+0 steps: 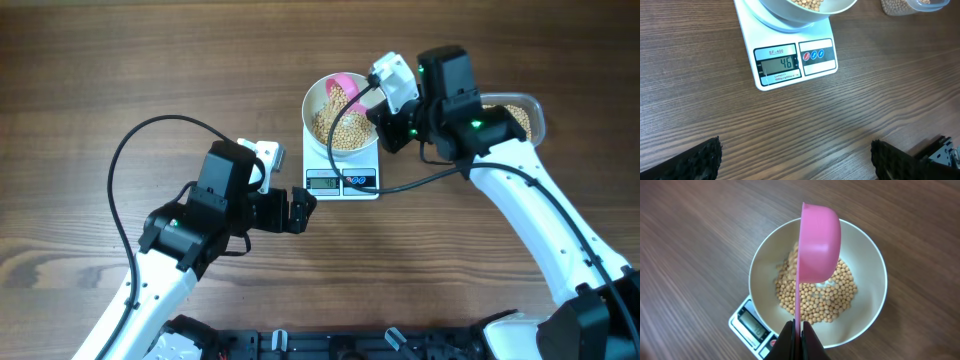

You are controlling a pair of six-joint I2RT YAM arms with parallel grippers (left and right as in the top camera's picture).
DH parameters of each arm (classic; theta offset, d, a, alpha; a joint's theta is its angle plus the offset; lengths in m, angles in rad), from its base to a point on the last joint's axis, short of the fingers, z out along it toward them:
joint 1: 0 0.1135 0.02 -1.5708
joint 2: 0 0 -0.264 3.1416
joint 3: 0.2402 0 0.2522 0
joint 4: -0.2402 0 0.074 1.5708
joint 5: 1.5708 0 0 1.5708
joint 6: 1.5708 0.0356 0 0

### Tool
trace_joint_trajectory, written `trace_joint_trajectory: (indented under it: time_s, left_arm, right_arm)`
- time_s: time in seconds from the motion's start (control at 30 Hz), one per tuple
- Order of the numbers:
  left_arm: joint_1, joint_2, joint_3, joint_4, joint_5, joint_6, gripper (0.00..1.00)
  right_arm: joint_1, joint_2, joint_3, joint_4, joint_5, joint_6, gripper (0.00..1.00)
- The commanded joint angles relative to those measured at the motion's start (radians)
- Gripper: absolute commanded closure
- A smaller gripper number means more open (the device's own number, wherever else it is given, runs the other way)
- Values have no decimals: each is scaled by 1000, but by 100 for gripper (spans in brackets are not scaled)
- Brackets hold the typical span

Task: Scoop item into bowl and weigh 150g on scale
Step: 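Tip the pink scoop to pour soybeans into the white bowl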

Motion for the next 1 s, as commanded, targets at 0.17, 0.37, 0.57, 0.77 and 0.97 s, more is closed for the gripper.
trace_joint_trajectory:
  time_s: [0.17, 0.37, 0.57, 0.77, 0.97]
  left_arm:
    - [6, 2, 10, 3, 9, 21, 0]
    - [6, 2, 10, 3, 9, 21, 0]
    - [6, 2, 10, 3, 9, 21, 0]
    - [6, 2, 10, 3, 9, 21, 0]
    - [6, 2, 10, 3, 9, 21, 0]
  right_arm:
    - [92, -26, 14, 0, 279, -87, 96]
    - [116, -71, 14, -3, 379, -110, 96]
    - [127, -143, 14, -2, 397, -188, 96]
    - [163, -141, 10, -44, 385, -188, 96]
    - [167, -127, 9, -27, 361, -81, 96]
